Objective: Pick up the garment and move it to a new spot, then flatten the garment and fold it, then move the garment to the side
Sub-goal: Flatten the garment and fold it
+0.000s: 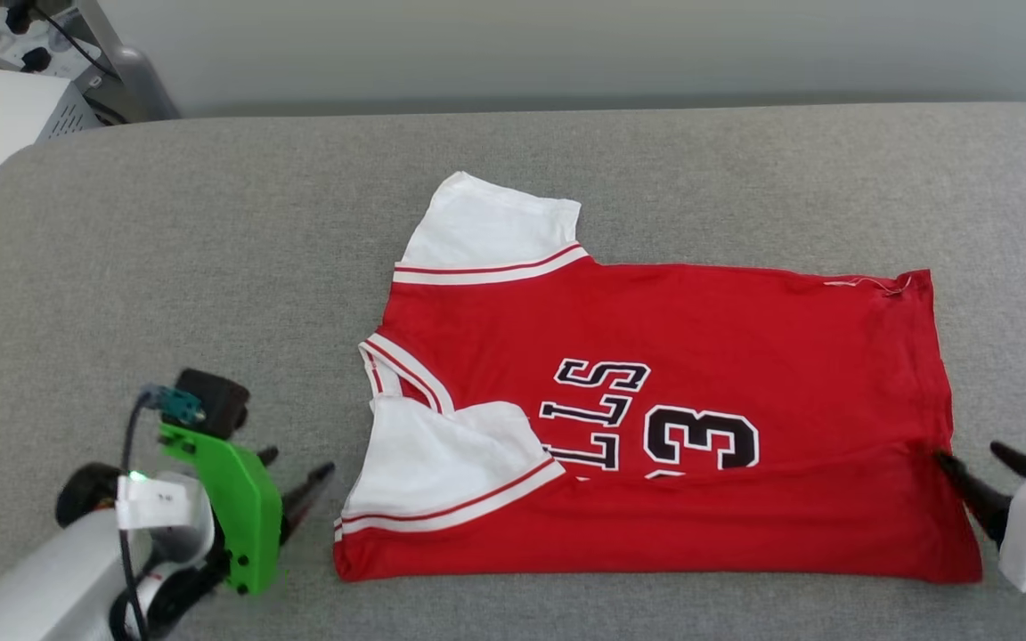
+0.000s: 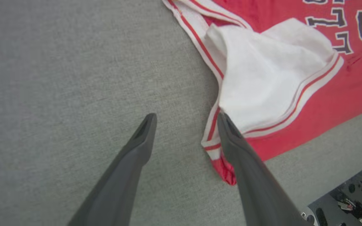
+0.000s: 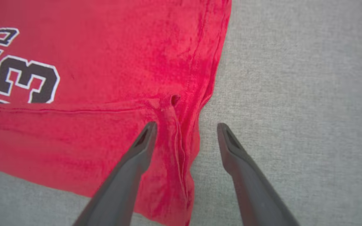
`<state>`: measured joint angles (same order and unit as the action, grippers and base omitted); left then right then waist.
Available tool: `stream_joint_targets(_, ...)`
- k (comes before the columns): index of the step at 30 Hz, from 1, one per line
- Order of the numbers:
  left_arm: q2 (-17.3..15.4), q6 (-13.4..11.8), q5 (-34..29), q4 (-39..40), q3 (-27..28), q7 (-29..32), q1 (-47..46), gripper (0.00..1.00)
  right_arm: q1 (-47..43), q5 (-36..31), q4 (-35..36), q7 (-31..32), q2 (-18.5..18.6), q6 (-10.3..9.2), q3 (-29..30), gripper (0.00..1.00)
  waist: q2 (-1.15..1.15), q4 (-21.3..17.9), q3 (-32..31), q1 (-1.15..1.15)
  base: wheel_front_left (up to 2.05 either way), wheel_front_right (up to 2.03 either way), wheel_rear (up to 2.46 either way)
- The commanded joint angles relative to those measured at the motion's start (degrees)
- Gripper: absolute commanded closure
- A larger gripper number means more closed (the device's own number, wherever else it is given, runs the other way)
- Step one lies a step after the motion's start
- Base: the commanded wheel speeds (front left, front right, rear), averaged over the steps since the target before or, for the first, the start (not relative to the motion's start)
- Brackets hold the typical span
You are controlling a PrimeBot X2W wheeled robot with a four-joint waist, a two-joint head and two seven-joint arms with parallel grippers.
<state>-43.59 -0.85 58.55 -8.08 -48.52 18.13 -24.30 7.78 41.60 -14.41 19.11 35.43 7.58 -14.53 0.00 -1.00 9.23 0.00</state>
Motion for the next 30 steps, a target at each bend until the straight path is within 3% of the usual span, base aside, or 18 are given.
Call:
stream_joint_targets(1,-1.20,-0.96,-0.98,1.16,1.42,-0.99,-1.67,0.00,-0.29,-1.47,1.32,-2.47,-0.30,-0.09,1.70,0.00,0.00,-0.11,-0.93,0.00,0.00,0.00,0.00)
stream_joint_targets(8,-2.70,-4.56,-5.36,4.32,7.45,-5.54,-11.22,0.00,1.88,-10.47,9.33,-14.51,-6.96,-0.09,10.58,0.00,0.00,-2.64,0.97,0.00,0.00,0.00,0.00)
stream_joint_targets(15,0.27,-2.64,-9.29,0.51,8.64,-4.57,-24.88,0.00,3.60,-16.48,15.99,-20.08,-14.18,-0.09,12.85,0.00,0.00,-6.35,6.99,0.00,0.00,0.00,0.00)
stream_joint_targets(20,4.16,0.68,-11.19,-5.60,6.94,1.77,-37.36,0.00,4.69,-17.99,18.68,-21.11,-16.61,-0.09,12.42,0.00,0.00,-8.79,12.88,0.00,0.00,0.00,0.00)
stream_joint_targets(25,8.78,4.15,-7.85,-14.26,4.45,14.74,-46.91,0.00,6.65,-18.69,18.62,-22.50,-18.40,-0.09,11.96,0.00,0.00,-11.00,17.60,0.00,0.00,0.00,0.00)
stream_joint_targets(30,10.69,6.16,-7.29,-20.13,0.95,25.25,-53.11,0.00,8.62,-18.41,18.03,-23.36,-18.54,-0.09,10.89,0.00,0.00,-12.81,21.31,0.00,0.00,0.00,0.00)
